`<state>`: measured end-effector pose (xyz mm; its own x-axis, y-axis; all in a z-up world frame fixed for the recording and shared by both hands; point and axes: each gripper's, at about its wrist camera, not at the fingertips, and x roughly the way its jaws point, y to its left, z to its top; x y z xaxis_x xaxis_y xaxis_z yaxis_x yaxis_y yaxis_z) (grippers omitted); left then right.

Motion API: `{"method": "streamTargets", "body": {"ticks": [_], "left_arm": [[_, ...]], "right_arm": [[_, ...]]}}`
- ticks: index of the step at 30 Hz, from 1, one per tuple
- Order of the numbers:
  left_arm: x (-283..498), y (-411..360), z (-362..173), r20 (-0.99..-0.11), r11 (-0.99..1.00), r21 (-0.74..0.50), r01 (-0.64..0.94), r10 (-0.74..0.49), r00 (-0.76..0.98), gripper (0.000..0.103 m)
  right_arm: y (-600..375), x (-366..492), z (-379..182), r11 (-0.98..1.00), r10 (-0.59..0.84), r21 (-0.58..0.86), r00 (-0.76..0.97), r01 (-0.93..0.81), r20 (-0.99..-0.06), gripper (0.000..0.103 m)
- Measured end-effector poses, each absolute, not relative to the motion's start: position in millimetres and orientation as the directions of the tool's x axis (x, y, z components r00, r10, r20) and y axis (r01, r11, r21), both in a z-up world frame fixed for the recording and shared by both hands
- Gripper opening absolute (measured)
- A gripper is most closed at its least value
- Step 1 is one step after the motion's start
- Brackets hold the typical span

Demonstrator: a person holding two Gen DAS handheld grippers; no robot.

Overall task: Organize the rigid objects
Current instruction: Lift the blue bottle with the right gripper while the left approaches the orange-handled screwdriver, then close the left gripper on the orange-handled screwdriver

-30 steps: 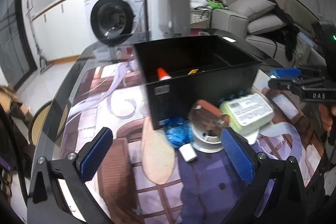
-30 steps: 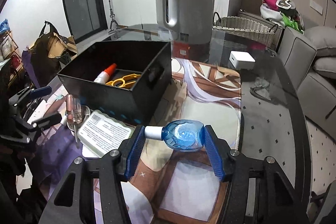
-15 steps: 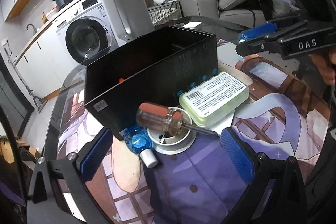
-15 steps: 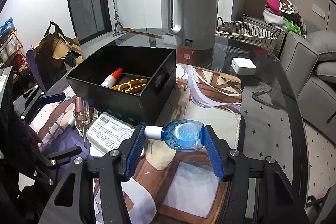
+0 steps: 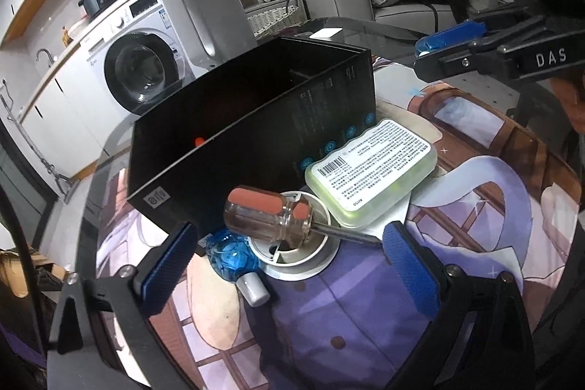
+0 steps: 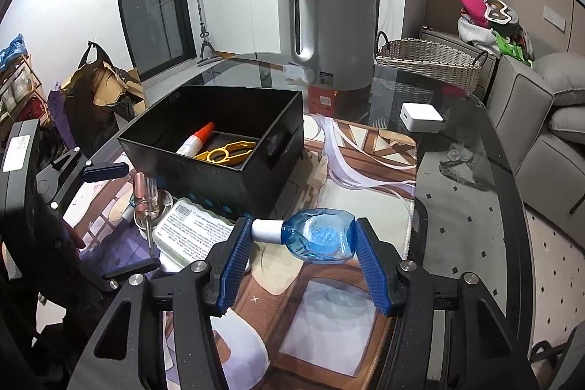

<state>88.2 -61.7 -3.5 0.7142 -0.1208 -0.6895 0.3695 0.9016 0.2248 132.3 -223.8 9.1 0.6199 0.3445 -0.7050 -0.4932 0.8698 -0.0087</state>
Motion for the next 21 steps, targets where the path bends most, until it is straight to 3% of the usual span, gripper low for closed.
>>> {"method": "streamTargets", "body": {"ticks": [2,6,7,9,14,21], "left_arm": [[86.9,-60.7,-2.8,-0.695,0.896,0.194,0.400,-0.162,0.700,0.085],[85.1,-61.6,-2.9,-0.691,0.892,0.188,0.411,-0.177,0.701,0.078],[83.7,-62.2,-3.0,-0.690,0.889,0.182,0.421,-0.190,0.698,0.066],[80.5,-62.9,-3.6,-0.691,0.883,0.171,0.437,-0.209,0.692,0.058],[82.8,-59.8,-2.7,-0.695,0.891,0.152,0.427,-0.211,0.687,0.061],[91.0,-37.9,5.5,-0.693,0.928,-0.035,0.370,-0.289,0.660,0.062]], "right_arm": [[-224.3,131.7,9.5,0.869,0.346,-0.009,0.620,-0.495,-0.704,0.057],[-224.9,131.9,9.0,0.868,0.348,-0.008,0.620,-0.496,-0.703,0.057],[-224.9,131.7,9.2,0.868,0.348,-0.009,0.621,-0.497,-0.703,0.057],[-224.7,131.0,10.3,0.867,0.352,-0.008,0.622,-0.499,-0.700,0.057],[-224.7,130.5,10.8,0.866,0.354,-0.006,0.620,-0.501,-0.700,0.057],[-222.9,131.6,8.5,0.864,0.352,-0.007,0.614,-0.504,-0.706,0.057]]}}
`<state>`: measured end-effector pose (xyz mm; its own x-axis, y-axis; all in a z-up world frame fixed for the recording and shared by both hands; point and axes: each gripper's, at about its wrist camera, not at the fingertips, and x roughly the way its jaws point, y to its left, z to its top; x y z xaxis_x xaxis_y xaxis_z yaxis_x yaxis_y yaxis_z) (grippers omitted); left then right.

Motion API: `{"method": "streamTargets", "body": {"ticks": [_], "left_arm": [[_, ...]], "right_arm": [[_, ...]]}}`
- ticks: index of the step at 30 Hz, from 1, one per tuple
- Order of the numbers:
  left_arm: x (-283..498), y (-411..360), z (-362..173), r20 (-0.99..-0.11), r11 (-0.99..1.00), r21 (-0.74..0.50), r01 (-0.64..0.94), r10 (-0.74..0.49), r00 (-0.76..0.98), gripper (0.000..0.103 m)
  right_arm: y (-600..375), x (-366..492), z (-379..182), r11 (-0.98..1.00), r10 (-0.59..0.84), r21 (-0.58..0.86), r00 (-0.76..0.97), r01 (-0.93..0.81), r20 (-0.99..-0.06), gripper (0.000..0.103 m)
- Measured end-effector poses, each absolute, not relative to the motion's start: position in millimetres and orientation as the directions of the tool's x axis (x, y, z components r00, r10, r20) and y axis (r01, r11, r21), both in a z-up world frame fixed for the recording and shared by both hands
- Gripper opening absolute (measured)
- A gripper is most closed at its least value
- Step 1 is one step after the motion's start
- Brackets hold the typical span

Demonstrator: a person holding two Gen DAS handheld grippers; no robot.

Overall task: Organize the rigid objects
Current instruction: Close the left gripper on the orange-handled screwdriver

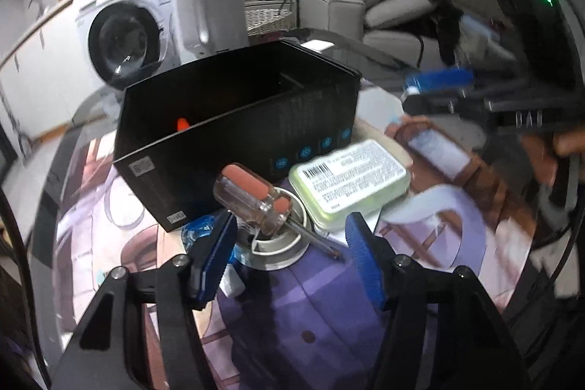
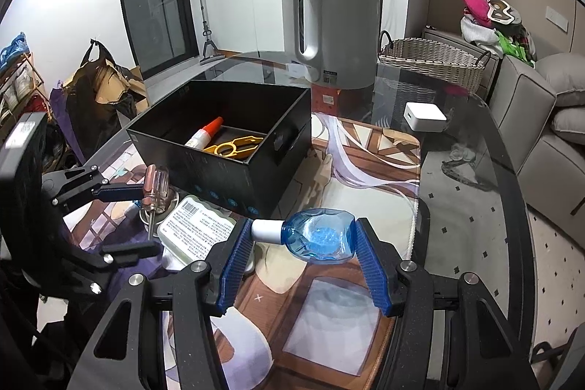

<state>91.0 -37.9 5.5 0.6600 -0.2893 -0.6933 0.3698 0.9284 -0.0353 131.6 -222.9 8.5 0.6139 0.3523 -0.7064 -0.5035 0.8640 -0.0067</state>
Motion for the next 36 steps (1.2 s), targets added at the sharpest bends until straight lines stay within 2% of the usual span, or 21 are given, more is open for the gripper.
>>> {"method": "streamTargets", "body": {"ticks": [7,9,11,15,17,27,36], "left_arm": [[102.2,-34.0,1.6,-0.700,0.955,-0.096,0.279,-0.264,0.664,0.058],[102.9,-34.7,1.7,-0.695,0.961,-0.093,0.262,-0.251,0.673,0.051],[105.0,-35.2,1.0,-0.693,0.967,-0.082,0.241,-0.229,0.683,0.039],[105.0,-32.4,-0.8,-0.682,0.969,-0.096,0.227,-0.230,0.694,0.036],[102.0,-33.5,0.2,-0.674,0.970,-0.085,0.230,-0.225,0.704,0.029],[91.8,-24.9,11.2,-0.629,0.972,-0.093,0.215,-0.225,0.744,0.027],[87.7,-16.2,34.7,-0.567,0.975,-0.083,0.205,-0.215,0.795,0.027]], "right_arm": [[-222.3,132.0,6.9,0.863,0.352,-0.007,0.612,-0.505,-0.708,0.057],[-222.3,132.0,7.0,0.863,0.353,-0.006,0.612,-0.505,-0.708,0.057],[-222.0,131.8,6.9,0.863,0.353,-0.005,0.611,-0.505,-0.708,0.057],[-221.3,131.9,6.0,0.862,0.354,-0.006,0.612,-0.507,-0.707,0.057],[-221.1,131.0,5.7,0.862,0.354,-0.006,0.612,-0.507,-0.707,0.057],[-220.1,126.4,9.5,0.856,0.375,-0.002,0.624,-0.517,-0.686,0.057],[-209.8,115.4,21.9,0.833,0.430,-0.002,0.650,-0.553,-0.627,0.057]]}}
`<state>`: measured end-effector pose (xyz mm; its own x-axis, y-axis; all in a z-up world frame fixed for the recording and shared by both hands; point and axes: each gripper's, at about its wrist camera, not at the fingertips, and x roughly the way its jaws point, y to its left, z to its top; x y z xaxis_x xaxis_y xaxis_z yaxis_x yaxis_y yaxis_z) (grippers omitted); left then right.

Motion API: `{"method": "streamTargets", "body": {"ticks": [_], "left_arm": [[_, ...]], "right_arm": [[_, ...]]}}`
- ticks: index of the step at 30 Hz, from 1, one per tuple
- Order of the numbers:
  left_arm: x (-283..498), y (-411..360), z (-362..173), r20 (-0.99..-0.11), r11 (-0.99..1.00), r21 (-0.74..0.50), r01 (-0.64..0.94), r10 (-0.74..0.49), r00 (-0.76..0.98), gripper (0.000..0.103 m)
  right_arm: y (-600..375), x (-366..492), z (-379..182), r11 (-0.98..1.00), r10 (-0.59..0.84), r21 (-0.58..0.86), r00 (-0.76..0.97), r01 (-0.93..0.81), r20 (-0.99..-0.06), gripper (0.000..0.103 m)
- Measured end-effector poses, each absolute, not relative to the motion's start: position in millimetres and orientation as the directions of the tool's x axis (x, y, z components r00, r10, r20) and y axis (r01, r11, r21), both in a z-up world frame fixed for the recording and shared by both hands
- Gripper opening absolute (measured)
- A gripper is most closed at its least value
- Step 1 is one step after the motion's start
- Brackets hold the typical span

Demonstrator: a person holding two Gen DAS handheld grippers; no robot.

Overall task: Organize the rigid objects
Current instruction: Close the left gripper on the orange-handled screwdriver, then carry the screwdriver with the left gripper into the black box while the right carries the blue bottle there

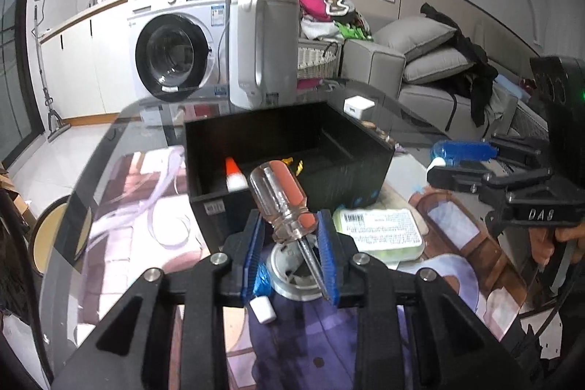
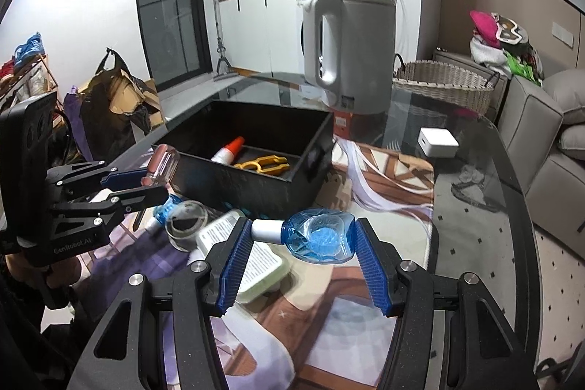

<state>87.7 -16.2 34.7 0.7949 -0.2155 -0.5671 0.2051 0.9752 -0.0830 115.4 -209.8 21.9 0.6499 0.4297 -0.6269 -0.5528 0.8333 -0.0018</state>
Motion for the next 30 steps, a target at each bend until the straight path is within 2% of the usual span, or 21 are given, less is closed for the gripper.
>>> {"method": "streamTargets", "body": {"ticks": [12,30], "left_arm": [[104.0,-7.6,59.9,-0.521,0.984,-0.055,0.172,-0.175,0.835,0.027],[143.7,-10.9,52.8,-0.537,0.991,-0.024,0.133,-0.125,0.834,0.027]], "right_arm": [[-183.2,122.3,38.8,0.789,0.508,0.004,0.648,-0.615,-0.567,0.057],[-149.0,177.2,27.3,0.753,0.503,-0.039,0.613,-0.657,-0.609,0.057]]}}
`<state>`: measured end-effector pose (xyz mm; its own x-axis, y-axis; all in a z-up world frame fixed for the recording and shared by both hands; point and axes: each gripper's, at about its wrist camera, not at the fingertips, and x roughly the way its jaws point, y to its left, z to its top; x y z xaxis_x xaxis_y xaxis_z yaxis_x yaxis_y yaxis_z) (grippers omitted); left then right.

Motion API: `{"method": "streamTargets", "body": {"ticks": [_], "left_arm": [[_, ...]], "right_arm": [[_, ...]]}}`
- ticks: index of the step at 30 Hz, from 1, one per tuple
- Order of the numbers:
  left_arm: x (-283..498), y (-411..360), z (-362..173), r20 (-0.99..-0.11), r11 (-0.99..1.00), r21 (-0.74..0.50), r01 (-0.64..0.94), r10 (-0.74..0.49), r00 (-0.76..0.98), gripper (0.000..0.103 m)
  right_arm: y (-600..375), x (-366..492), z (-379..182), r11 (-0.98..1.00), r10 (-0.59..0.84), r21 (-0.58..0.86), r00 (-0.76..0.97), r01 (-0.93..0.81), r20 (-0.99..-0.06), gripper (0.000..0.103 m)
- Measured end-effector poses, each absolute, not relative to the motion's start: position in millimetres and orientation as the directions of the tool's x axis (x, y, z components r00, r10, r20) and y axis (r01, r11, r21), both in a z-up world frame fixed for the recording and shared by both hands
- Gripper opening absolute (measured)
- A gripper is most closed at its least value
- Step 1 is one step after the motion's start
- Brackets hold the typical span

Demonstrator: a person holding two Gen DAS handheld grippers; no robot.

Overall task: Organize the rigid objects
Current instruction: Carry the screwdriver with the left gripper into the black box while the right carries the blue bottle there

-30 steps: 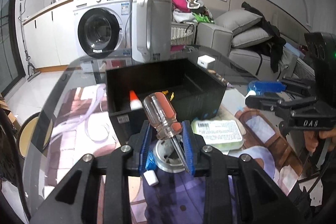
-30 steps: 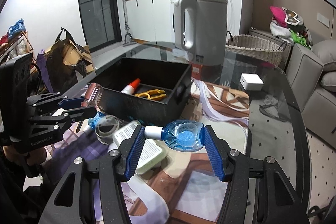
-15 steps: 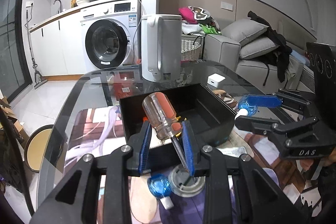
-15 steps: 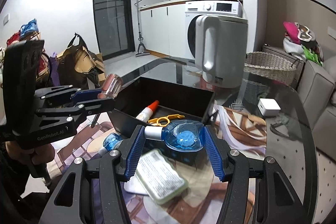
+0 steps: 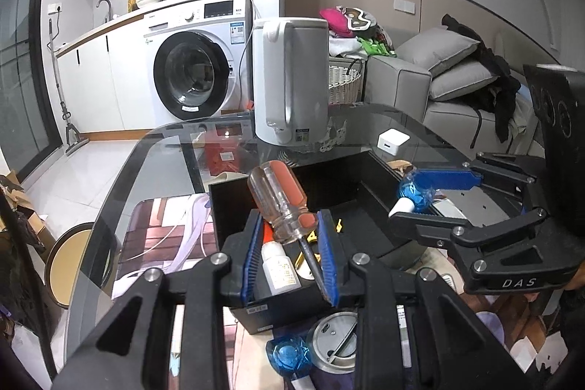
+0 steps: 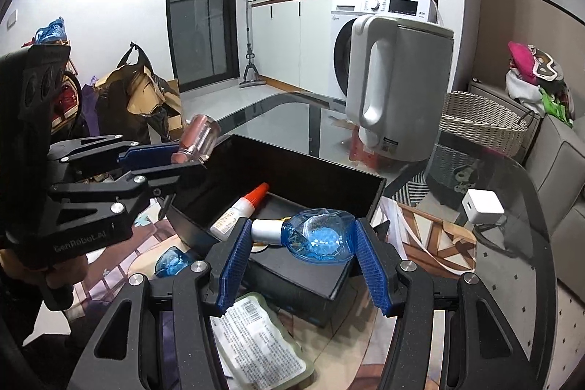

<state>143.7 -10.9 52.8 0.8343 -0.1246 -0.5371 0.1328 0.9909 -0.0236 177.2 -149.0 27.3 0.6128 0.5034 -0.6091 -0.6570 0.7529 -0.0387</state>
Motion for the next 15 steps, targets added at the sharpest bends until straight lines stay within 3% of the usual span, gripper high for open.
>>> {"method": "streamTargets", "body": {"ticks": [10,15], "left_arm": [[161.4,-20.1,41.4,-0.572,0.991,0.009,0.137,-0.107,0.813,0.027],[166.4,-24.8,37.8,-0.577,0.988,0.024,0.152,-0.110,0.810,0.021]], "right_arm": [[-137.4,192.2,15.2,0.719,0.513,-0.046,0.575,-0.693,-0.637,0.057],[-135.7,197.1,14.0,0.709,0.517,-0.048,0.566,-0.703,-0.642,0.057]]}}
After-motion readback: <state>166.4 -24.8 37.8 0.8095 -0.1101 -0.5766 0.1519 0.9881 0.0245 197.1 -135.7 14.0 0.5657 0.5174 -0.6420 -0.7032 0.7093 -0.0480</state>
